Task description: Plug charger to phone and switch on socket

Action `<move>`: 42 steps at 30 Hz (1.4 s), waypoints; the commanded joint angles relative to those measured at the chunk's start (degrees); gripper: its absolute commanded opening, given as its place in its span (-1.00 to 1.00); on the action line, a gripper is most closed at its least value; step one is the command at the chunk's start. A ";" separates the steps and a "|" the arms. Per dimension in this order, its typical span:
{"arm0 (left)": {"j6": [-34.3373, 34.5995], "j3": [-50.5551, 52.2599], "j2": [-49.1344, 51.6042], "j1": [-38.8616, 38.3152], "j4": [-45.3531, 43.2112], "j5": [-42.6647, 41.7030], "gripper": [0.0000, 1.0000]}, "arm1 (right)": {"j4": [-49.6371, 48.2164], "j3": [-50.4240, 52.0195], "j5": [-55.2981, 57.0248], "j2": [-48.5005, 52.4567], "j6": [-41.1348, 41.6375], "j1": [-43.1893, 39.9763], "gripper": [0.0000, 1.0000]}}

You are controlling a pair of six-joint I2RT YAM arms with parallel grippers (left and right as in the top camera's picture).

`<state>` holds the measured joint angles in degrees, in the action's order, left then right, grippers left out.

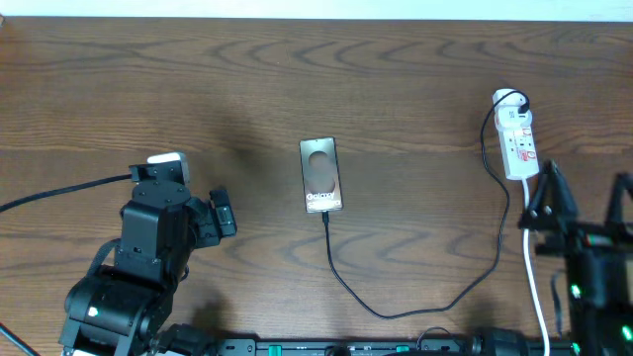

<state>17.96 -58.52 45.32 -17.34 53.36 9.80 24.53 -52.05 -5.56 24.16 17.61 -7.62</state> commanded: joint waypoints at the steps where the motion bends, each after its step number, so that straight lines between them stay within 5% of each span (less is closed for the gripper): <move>1: -0.35 0.15 0.02 0.28 0.00 0.98 0.96 | -5.92 6.93 -1.53 0.66 0.57 0.57 0.99; 8: -0.33 0.15 0.02 0.28 0.00 0.98 0.96 | -27.30 24.00 -3.69 -0.76 0.55 0.57 0.98; 17: -0.35 0.15 0.02 0.28 0.00 0.98 0.95 | -38.47 39.19 -3.61 -12.57 -7.50 1.42 0.99; 42: -0.35 0.15 0.02 0.28 0.00 0.98 0.96 | -42.12 51.74 -3.37 -23.82 -15.67 5.05 0.99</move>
<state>17.96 -58.52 45.32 -17.34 53.36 9.82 -17.65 -0.78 -9.10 0.99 4.32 -3.27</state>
